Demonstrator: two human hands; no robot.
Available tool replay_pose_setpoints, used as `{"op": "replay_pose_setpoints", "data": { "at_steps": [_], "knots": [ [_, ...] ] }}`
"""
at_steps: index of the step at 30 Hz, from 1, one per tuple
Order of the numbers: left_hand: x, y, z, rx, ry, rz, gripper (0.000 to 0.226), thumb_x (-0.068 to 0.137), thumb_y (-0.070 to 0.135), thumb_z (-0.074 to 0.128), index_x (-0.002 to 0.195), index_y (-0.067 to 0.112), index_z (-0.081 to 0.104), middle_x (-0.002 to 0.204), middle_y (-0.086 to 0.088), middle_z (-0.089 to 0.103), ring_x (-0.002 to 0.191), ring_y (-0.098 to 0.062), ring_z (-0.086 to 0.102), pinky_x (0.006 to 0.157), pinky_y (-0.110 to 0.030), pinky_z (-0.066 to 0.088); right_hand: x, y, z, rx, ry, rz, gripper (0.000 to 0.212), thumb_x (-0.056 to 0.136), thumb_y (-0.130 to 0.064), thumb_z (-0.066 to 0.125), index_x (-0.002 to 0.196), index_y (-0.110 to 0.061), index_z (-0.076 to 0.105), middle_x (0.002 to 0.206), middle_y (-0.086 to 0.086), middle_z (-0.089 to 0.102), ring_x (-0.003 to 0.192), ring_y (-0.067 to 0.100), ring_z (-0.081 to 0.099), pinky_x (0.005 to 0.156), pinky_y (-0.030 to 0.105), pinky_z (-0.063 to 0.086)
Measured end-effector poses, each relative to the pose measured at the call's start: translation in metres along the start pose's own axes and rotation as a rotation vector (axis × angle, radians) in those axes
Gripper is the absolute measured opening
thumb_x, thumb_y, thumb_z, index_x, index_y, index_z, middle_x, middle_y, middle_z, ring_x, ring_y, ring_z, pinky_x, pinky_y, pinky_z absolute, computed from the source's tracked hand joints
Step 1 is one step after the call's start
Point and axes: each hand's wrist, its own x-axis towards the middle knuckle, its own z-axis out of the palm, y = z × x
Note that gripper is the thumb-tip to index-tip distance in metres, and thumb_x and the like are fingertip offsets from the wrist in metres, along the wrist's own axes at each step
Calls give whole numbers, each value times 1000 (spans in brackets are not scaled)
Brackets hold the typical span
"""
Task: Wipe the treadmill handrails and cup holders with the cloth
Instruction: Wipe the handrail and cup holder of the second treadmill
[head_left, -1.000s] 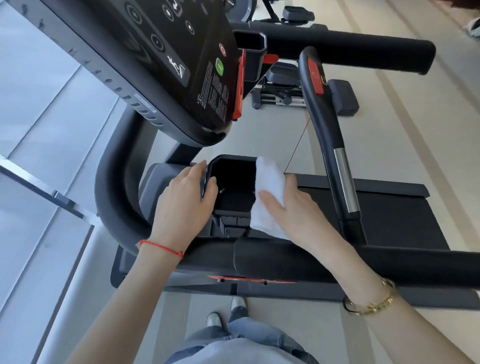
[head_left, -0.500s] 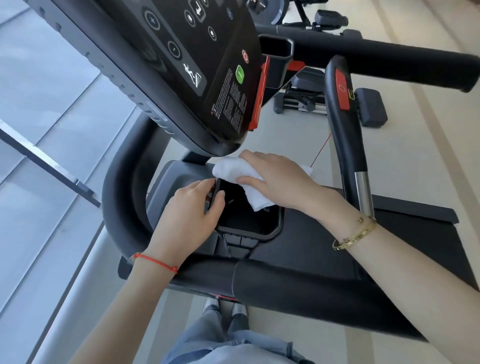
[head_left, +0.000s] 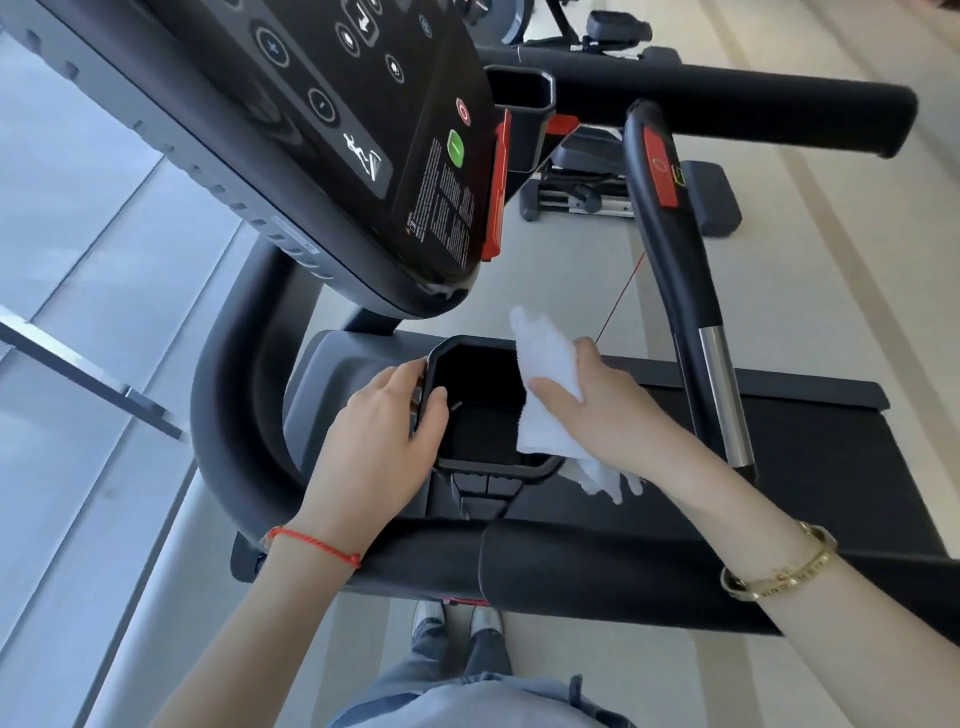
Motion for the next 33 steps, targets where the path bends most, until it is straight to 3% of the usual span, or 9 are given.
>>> {"op": "replay_pose_setpoints", "data": {
  "at_steps": [5, 8, 16, 20, 25, 33],
  "knots": [
    [-1, 0, 0, -13, -9, 12, 37, 99, 37, 45, 131, 21, 55, 103, 8, 60, 86, -15, 60, 77, -39, 55, 7, -10, 2, -45, 68, 7, 30, 101, -43, 41, 109, -14, 35, 71, 0, 48, 55, 14, 47, 46, 28, 27],
    [0, -1, 1, -14, -10, 10, 37, 99, 38, 44, 130, 22, 55, 103, 6, 60, 87, -16, 61, 77, -41, 56, 15, -16, -3, -13, 60, -18, 28, 102, -40, 41, 109, -13, 38, 75, 1, 48, 60, 14, 47, 48, 29, 29],
    [2, -1, 1, -18, -26, 5, 39, 99, 38, 43, 130, 19, 55, 106, 2, 63, 91, -20, 62, 79, -43, 56, -18, -8, 19, 123, 66, 80, 27, 101, -38, 42, 104, -18, 24, 82, -2, 48, 75, 19, 55, 55, 31, 39],
    [2, 0, 0, -24, -35, 1, 39, 98, 38, 42, 129, 20, 56, 103, 2, 63, 88, -20, 62, 78, -44, 56, -2, -12, 9, 73, 47, 66, 26, 102, -38, 41, 108, -15, 29, 76, 3, 51, 61, 16, 52, 48, 29, 36],
    [2, 1, 0, -27, -32, -2, 37, 98, 37, 42, 126, 18, 58, 100, 1, 64, 85, -21, 62, 77, -44, 56, 13, -12, -5, 153, -14, 49, 26, 101, -40, 41, 114, -18, 35, 82, -1, 52, 67, 12, 52, 52, 27, 34],
    [2, 2, 1, -18, -14, 0, 33, 99, 36, 44, 122, 19, 59, 96, 2, 64, 83, -19, 62, 76, -45, 56, -26, 1, 26, 232, 3, 125, 31, 100, -44, 41, 107, -21, 22, 88, -2, 52, 75, 10, 56, 54, 26, 38]
  ]
}}
